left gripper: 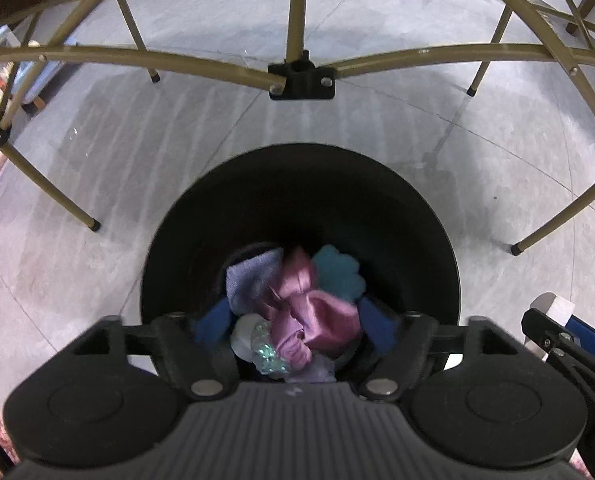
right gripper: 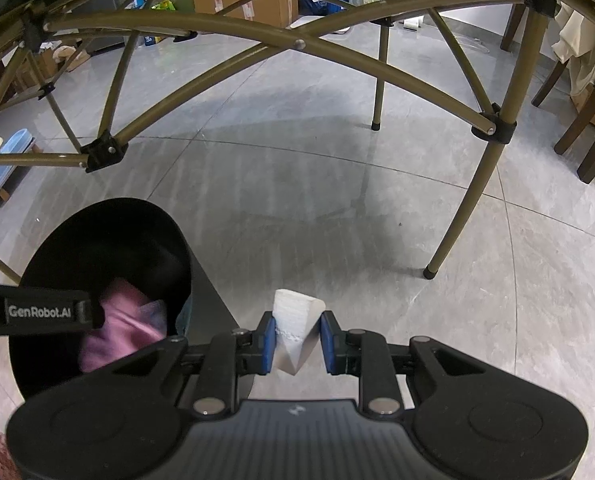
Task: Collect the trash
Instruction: 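Lower the left tool into the bin and open it to drop the pink bow, then move the right tool over the bin while the left tool moves aside, then lower the right tool into the bin and open it to drop the white paper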
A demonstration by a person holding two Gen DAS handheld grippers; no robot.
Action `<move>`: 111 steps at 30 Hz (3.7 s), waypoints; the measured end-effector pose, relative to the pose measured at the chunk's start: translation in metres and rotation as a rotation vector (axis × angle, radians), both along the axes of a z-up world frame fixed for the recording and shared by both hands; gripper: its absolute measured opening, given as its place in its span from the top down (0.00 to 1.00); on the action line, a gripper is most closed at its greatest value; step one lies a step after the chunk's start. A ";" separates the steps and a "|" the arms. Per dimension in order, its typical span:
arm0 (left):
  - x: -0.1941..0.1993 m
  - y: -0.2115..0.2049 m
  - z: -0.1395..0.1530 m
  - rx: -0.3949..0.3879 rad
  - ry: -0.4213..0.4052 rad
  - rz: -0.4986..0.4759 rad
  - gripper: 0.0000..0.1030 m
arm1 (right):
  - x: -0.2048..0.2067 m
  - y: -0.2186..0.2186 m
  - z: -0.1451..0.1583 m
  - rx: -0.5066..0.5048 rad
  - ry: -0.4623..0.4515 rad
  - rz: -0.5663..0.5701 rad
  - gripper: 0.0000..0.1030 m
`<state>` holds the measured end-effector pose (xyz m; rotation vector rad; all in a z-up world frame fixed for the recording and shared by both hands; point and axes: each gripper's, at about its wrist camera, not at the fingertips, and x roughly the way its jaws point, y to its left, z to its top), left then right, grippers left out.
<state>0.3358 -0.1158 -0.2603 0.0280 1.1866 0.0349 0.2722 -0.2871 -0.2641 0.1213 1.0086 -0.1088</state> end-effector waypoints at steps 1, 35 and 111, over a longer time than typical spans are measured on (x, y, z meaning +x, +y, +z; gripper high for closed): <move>0.000 0.000 0.001 0.008 -0.004 -0.004 0.14 | 0.000 0.000 0.000 0.000 0.000 0.000 0.78; -0.011 0.011 0.014 0.017 -0.029 -0.034 0.00 | -0.007 0.007 0.012 0.023 -0.011 0.027 0.77; -0.039 0.170 0.039 0.090 -0.093 0.229 0.00 | 0.037 0.170 0.007 0.035 0.037 0.288 0.76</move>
